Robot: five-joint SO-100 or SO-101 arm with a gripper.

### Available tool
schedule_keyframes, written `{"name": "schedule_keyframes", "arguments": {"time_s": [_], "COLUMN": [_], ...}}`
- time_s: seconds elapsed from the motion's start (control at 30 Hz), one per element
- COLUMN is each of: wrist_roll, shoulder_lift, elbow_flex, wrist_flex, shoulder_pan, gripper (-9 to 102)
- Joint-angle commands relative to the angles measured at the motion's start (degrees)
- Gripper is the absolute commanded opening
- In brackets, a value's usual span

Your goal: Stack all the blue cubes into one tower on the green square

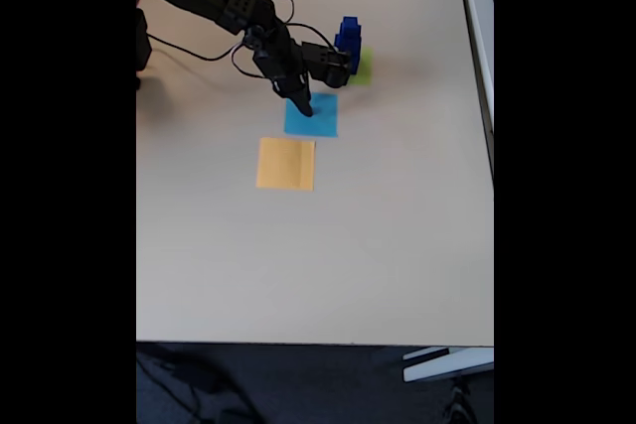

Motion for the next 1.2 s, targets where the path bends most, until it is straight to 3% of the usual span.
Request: {"name": "schedule_keyframes", "arguments": {"time_s": [0.0, 1.17], "wrist_roll": [-0.88, -1.49], "shoulder_lift": [0.7, 0.0], "elbow_flex": [-0.26, -0.53], "wrist_flex": [-0.97, -1.05], "shoulder_pan": [0.62, 0.97], "gripper": [14, 0]}}
